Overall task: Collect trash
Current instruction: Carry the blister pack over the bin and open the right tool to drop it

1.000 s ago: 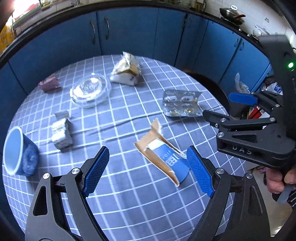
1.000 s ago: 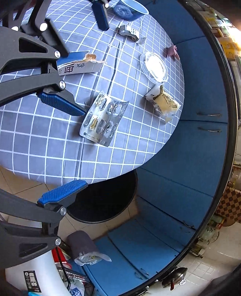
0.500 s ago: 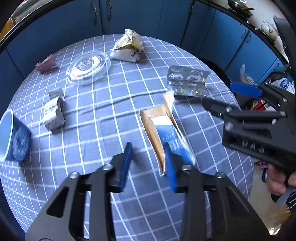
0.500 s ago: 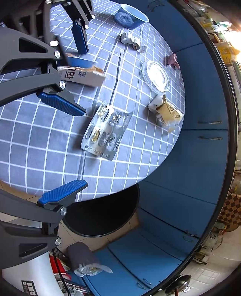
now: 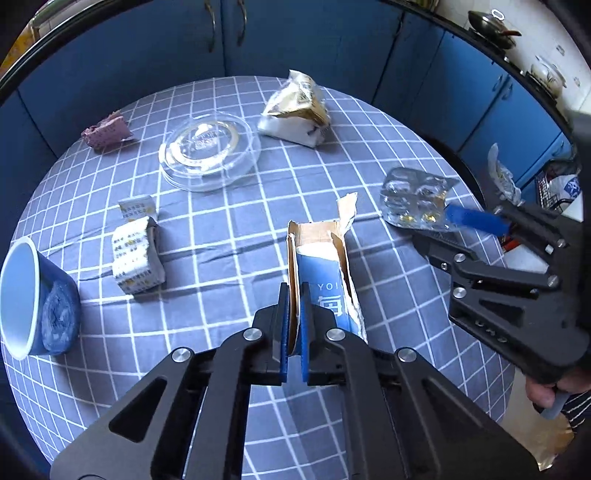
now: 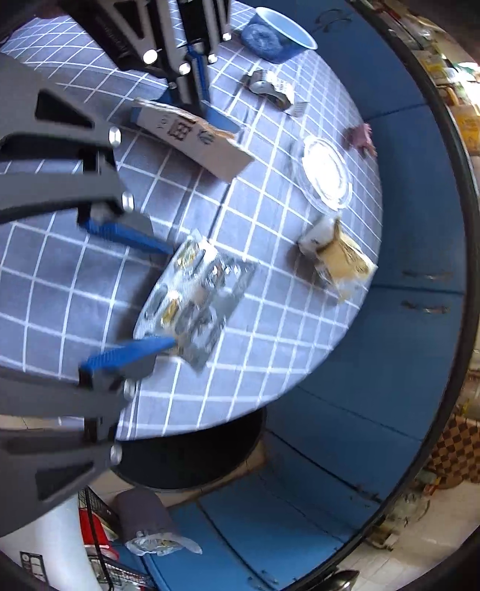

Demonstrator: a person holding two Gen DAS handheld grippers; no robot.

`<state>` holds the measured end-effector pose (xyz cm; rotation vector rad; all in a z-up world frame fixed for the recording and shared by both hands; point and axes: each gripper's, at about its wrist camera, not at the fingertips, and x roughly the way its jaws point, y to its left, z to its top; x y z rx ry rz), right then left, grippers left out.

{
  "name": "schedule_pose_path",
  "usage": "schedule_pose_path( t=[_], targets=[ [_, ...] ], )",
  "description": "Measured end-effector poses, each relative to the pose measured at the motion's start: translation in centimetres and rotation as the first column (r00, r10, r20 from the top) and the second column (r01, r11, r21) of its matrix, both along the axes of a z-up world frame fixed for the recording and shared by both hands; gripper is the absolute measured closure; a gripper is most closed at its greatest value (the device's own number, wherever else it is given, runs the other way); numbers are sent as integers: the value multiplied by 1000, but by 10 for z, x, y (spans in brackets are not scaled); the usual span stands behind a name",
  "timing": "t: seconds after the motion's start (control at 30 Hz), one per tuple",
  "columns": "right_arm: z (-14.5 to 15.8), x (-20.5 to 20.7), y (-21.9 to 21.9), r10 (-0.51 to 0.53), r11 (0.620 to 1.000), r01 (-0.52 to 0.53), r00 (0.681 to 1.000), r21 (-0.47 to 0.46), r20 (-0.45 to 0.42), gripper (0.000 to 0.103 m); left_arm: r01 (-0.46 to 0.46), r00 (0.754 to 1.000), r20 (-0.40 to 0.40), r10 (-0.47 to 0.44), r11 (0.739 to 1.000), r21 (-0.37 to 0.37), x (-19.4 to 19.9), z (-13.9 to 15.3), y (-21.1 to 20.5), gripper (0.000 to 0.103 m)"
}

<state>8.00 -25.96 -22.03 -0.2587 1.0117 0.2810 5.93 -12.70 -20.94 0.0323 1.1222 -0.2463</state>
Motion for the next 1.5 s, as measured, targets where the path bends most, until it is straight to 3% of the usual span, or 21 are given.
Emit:
schedule_pose_path(
  t=[0.2,0.7,1.07,1.5],
  targets=[
    [-1,1,5,3,1000,-2,1000,26,-3,93,-20,1000,-7,20,1000,-1,7,-1,4,98],
    [31,3,-16,-59,996,57,998,68,18,93,4,1000,24,-4,1000,-5,34,30,-14,98],
    [51,10,-54,-126,990,123,991,69,44,93,78,995,59,-77,997,-8,64,56,-58,98],
    [62,18,-106,-211,976,206,974,69,78,93,180,980,84,-179,984,-5,83,64,-114,98]
  ],
)
